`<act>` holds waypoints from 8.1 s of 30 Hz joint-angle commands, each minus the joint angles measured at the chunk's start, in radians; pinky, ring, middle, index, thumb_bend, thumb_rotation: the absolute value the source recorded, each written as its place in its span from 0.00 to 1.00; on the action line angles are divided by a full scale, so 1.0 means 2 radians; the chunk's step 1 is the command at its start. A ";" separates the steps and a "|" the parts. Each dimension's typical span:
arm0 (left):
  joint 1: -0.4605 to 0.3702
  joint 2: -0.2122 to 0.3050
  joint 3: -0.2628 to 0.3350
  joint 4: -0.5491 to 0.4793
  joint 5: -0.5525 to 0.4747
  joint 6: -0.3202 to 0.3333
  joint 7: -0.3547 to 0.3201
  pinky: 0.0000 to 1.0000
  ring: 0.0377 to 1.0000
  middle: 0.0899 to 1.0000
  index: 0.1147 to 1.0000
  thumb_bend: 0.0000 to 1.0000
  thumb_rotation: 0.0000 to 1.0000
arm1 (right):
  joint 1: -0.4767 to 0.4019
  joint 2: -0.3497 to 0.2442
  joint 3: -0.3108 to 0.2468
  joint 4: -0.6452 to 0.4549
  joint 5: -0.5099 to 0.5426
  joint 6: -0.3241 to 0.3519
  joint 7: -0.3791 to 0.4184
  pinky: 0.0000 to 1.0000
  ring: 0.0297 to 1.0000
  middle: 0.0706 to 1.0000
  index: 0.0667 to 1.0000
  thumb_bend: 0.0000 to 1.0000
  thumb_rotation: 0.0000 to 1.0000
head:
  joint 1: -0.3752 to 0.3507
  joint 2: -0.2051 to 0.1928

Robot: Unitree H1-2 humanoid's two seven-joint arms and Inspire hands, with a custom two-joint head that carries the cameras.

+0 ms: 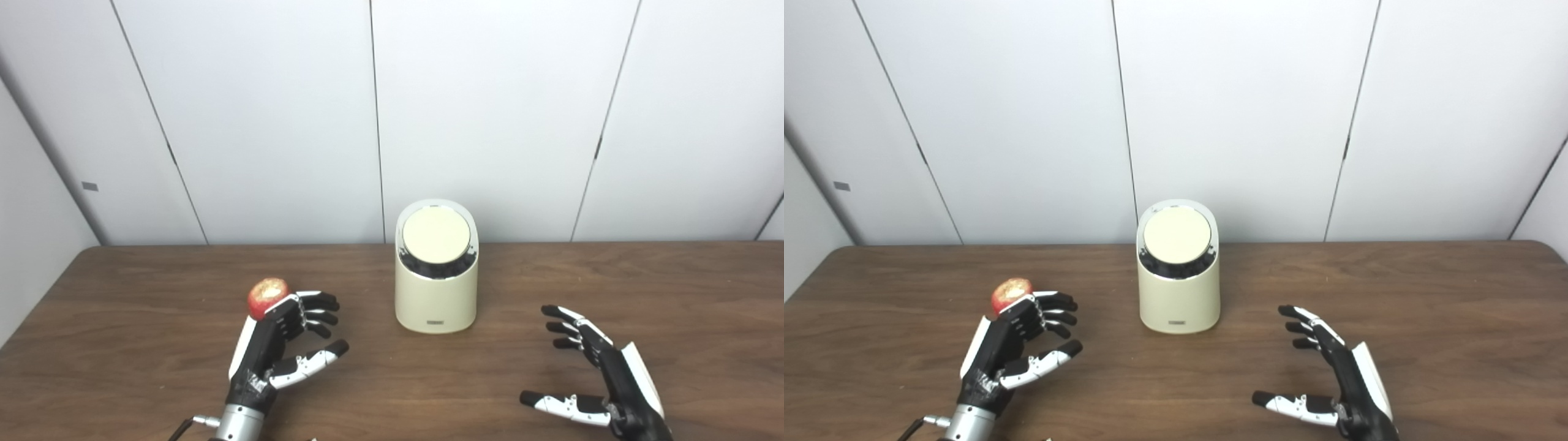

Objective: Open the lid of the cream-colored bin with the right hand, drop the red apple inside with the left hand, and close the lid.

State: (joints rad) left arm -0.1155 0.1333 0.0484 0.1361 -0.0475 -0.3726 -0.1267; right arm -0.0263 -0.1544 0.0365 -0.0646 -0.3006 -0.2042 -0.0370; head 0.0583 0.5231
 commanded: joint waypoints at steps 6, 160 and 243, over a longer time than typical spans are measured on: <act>0.017 -0.004 -0.001 0.025 0.004 -0.020 0.007 0.53 0.58 0.61 0.61 0.69 0.02 | -0.013 -0.002 0.000 -0.014 -0.007 -0.011 -0.005 0.71 0.79 0.84 0.80 0.72 0.18 | 0.001 0.000; -0.014 -0.017 -0.014 0.064 0.022 -0.033 0.009 0.58 0.67 0.70 0.71 0.69 0.04 | -0.331 -0.048 0.003 -0.028 -0.171 0.310 0.091 0.57 0.80 0.91 0.90 0.86 0.31 | -0.013 0.006; -0.093 0.065 -0.044 0.037 0.353 0.273 0.192 0.59 0.72 0.72 0.79 0.92 0.35 | -0.100 -0.064 -0.014 -0.026 -0.015 0.167 0.066 0.67 0.82 0.91 0.89 0.81 0.18 | 0.077 0.006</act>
State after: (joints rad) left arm -0.2658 0.2578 -0.0292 0.2045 0.6611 0.1754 0.2628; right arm -0.1980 -0.2652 0.0150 -0.0724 -0.3345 0.1378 0.0987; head 0.2117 0.5338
